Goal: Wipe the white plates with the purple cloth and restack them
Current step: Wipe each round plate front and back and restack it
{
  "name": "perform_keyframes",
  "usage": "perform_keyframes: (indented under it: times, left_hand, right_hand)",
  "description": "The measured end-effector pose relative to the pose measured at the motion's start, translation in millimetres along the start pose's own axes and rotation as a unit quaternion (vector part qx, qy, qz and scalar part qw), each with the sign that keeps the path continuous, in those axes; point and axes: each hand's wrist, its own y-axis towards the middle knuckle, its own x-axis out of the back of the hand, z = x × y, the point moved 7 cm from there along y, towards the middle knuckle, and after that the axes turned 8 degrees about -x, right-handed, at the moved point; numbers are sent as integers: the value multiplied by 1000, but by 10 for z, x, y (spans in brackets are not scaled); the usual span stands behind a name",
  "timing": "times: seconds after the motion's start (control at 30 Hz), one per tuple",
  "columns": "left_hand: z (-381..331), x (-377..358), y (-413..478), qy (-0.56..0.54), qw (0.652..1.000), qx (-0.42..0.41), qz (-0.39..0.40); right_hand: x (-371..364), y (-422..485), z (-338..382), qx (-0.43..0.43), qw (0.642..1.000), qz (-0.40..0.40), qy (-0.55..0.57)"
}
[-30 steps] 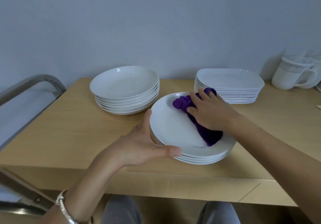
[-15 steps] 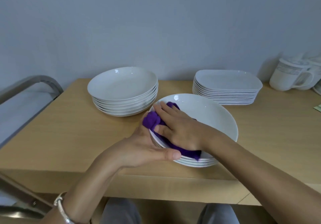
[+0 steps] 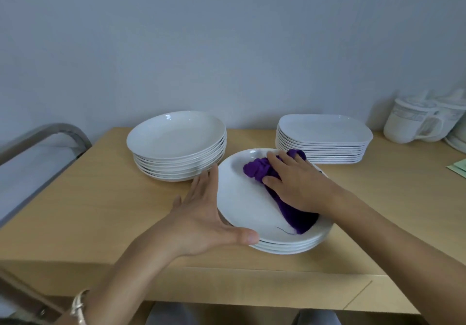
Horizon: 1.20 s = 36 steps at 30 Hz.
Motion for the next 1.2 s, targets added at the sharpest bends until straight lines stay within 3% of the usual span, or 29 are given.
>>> perform_keyframes:
  times: [0.13,0.3,0.43,0.57,0.7,0.83,1.03,1.13,1.2]
  left_hand:
    - [75,-70,23,58,998,-6,33]
    - [-178,-145,-89,249,958,-129,51]
    - [-308,-126,-114,279,936,-209,51]
    - [-429,-206,-91,265,920,-281,61]
    - [-480,-200,-111,283,885,-368,-47]
    - [-544,-147,-96,249,890,-375,-76]
    - [-774,225,-154,174,854,-410,-270]
    - [-781,410,-68,40,898,-350,-263]
    - [-768,519,-25,-64,910,-309,-268]
  right_hand:
    - [12,-420,14,11,999,35,26]
    - [88,-552,101,45,996,-5,82]
    - [185,-464,35,20,983,-44,176]
    - [380,-464,-99,-17,939,-101,327]
    - [474,-499,-162,-29,919,-108,377]
    - [598,-558,-225,-40,892,-146,426]
    - [1096,-848,-228,4,820,-288,494]
    - [1404,-974,-221,30,788,-339,512]
    - [1544,-1016,-209,49,773,-365,517]
